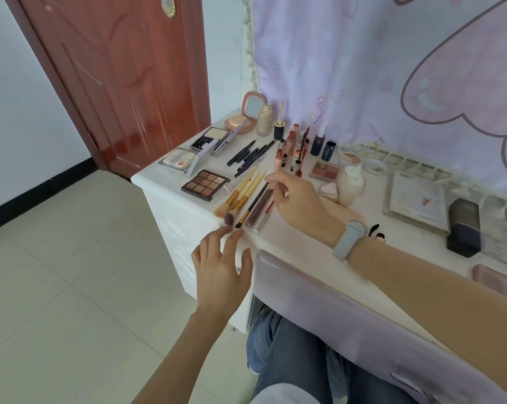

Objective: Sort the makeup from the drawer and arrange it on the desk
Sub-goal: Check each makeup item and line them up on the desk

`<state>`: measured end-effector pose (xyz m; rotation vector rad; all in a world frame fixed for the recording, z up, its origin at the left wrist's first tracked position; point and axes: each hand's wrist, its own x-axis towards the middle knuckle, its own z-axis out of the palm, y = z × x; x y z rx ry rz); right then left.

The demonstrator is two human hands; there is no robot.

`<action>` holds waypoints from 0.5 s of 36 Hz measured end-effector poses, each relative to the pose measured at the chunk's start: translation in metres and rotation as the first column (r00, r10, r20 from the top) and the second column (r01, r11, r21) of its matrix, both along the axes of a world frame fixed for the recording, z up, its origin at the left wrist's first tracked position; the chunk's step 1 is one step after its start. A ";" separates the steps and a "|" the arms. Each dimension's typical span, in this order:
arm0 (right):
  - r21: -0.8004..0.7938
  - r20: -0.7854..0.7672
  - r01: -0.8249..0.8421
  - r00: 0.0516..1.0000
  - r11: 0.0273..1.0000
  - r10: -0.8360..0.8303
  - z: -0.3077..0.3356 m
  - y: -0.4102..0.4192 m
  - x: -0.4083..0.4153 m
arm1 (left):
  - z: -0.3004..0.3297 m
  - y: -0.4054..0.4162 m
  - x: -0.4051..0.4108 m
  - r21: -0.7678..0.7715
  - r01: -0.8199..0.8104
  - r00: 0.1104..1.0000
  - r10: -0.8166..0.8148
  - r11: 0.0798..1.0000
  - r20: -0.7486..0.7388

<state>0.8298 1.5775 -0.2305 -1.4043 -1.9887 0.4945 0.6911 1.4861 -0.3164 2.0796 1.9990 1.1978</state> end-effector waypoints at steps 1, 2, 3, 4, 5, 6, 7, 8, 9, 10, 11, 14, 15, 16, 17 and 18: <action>0.004 -0.020 -0.019 1.000 1.000 0.019 0.000 -0.005 0.005 | 0.002 -0.002 0.002 0.012 0.007 1.000 -0.007 1.000 0.014; 0.007 -0.031 -0.033 0.999 0.999 0.033 0.000 -0.010 0.011 | 0.004 -0.004 0.004 0.028 0.018 0.999 -0.019 0.999 0.026; 0.006 -0.035 -0.041 0.999 0.999 0.041 0.000 -0.016 0.018 | 0.006 -0.005 0.007 0.046 0.034 0.999 -0.035 0.998 0.034; 0.000 -0.035 -0.044 0.998 0.999 0.044 0.000 -0.021 0.026 | 0.009 -0.007 0.010 0.065 0.051 0.998 -0.053 0.997 0.037; -0.009 -0.034 -0.045 0.998 0.999 0.045 0.001 -0.027 0.034 | 0.012 -0.009 0.015 0.083 0.070 0.997 -0.073 0.994 0.038; -0.018 -0.033 -0.041 0.999 0.999 0.040 0.001 -0.034 0.042 | 0.015 -0.010 0.020 0.097 0.092 0.995 -0.096 0.991 0.038; -0.024 -0.033 -0.030 0.999 0.999 0.029 0.001 -0.040 0.051 | 0.018 -0.012 0.027 0.108 0.119 0.991 -0.124 0.987 0.040; -0.027 -0.033 -0.013 0.999 1.000 0.012 0.001 -0.047 0.061 | 0.020 -0.013 0.034 0.117 0.153 0.986 -0.159 0.981 0.040; -0.025 -0.031 0.006 0.999 1.000 -0.006 0.001 -0.054 0.071 | 0.023 -0.015 0.043 0.127 0.192 0.979 -0.199 0.973 0.038; -0.026 -0.027 0.026 0.999 0.999 -0.027 0.001 -0.061 0.082 | 0.025 -0.017 0.053 0.138 0.235 0.970 -0.242 0.962 0.033; -0.031 -0.019 0.049 0.999 0.998 -0.050 0.001 -0.068 0.094 | 0.027 -0.018 0.063 0.149 0.281 0.957 -0.288 0.948 0.025; -0.020 0.043 0.131 0.991 0.991 -0.130 0.000 -0.092 0.133 | 0.030 -0.025 0.097 0.158 0.425 0.904 -0.428 0.891 -0.016; -0.004 0.066 0.162 0.985 0.987 -0.161 0.000 -0.100 0.146 | 0.031 -0.027 0.109 0.149 0.471 0.881 -0.473 0.869 -0.030; 0.009 0.091 0.194 0.977 0.981 -0.194 -0.001 -0.108 0.160 | 0.032 -0.029 0.121 0.140 0.515 0.856 -0.515 0.845 -0.040; 0.015 0.125 0.226 0.966 0.974 -0.226 -0.001 -0.116 0.173 | 0.033 -0.032 0.132 0.130 0.557 0.830 -0.555 0.821 -0.049; 0.014 0.171 0.250 0.953 0.968 -0.249 -0.001 -0.122 0.186 | 0.033 -0.033 0.141 0.119 0.590 0.807 -0.588 0.799 -0.057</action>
